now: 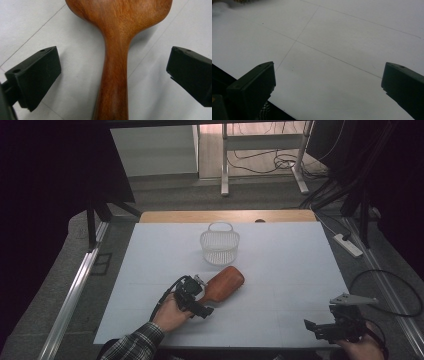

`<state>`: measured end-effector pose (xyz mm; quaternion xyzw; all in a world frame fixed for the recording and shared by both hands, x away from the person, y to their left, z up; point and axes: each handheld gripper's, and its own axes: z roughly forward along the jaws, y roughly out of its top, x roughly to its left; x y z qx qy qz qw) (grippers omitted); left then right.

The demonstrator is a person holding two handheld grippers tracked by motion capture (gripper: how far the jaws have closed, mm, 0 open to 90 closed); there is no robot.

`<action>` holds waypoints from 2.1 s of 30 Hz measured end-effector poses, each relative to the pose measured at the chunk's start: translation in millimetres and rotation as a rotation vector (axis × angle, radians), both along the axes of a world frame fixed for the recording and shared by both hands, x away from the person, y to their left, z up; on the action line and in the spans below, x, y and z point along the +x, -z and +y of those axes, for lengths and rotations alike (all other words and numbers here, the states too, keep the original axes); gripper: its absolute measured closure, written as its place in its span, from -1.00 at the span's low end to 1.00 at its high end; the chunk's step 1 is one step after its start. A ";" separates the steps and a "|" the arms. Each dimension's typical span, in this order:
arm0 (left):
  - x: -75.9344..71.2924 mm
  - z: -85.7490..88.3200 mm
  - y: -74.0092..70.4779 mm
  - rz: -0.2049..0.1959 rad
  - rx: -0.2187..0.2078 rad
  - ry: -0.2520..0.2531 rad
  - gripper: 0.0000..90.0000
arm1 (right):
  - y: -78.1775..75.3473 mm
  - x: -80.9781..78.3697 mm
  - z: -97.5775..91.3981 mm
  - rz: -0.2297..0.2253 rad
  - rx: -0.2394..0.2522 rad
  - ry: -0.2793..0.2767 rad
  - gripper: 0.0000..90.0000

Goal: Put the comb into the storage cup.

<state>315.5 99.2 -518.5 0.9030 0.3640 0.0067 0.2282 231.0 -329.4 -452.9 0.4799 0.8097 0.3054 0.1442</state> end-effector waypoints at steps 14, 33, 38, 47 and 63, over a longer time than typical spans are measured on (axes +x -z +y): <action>-5.6 -2.1 -5.8 -0.053 0.014 0.026 -0.19 | 0.0 0.0 0.2 0.001 -0.001 -0.001 -1.00; -2.8 -0.6 -5.0 -0.022 -0.004 0.031 0.58 | 0.1 -0.1 0.7 0.001 -0.005 -0.004 -1.00; -1.3 3.0 -8.3 -0.018 -0.047 0.027 0.59 | 0.1 -0.1 0.7 -0.002 -0.005 -0.007 -1.00; -0.8 5.5 -12.0 -0.032 -0.073 0.031 0.59 | 0.0 -0.3 0.6 0.000 -0.005 -0.007 -1.00; -2.6 6.0 -18.4 -0.039 -0.136 0.045 0.59 | 0.0 -0.5 0.4 -0.002 -0.004 -0.007 -1.00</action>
